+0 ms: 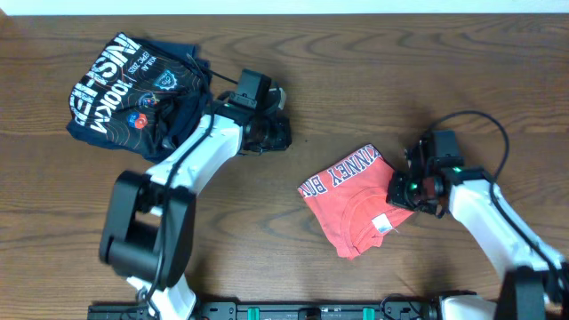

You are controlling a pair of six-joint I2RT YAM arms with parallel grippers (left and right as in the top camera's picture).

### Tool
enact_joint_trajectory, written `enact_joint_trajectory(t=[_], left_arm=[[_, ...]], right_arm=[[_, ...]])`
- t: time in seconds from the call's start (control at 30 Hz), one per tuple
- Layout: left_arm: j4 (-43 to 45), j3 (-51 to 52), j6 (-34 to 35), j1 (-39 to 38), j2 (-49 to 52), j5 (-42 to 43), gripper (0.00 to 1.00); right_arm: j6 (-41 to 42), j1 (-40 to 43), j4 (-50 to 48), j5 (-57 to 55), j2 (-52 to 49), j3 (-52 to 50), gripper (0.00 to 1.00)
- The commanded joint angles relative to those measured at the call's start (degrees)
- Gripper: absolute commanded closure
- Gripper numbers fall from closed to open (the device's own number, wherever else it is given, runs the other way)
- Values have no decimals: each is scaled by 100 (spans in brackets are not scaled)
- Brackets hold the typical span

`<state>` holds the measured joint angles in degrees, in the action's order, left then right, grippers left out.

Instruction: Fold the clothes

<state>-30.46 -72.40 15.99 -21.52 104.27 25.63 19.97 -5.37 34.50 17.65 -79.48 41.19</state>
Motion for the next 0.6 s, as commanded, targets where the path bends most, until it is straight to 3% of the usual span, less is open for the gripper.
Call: enact_joint_trajectory(t=[0.0,0.13,0.3,0.57], left_arm=[[-455,-129,-243,-271,-531,205,77],[-962,-98,-63,-791,-581,203,77],[-940,214,234,-1491,-568,197,77],[-35,1156,1464,-2072,-566,-122,75]], right_arm=[[-584,50,-367,509,699,4,95],[-219,114,-1115,219,920,2,95],[-4,103,-1738,-74,407,0,94],[157,101,-1755,-9,-1080,0,99]])
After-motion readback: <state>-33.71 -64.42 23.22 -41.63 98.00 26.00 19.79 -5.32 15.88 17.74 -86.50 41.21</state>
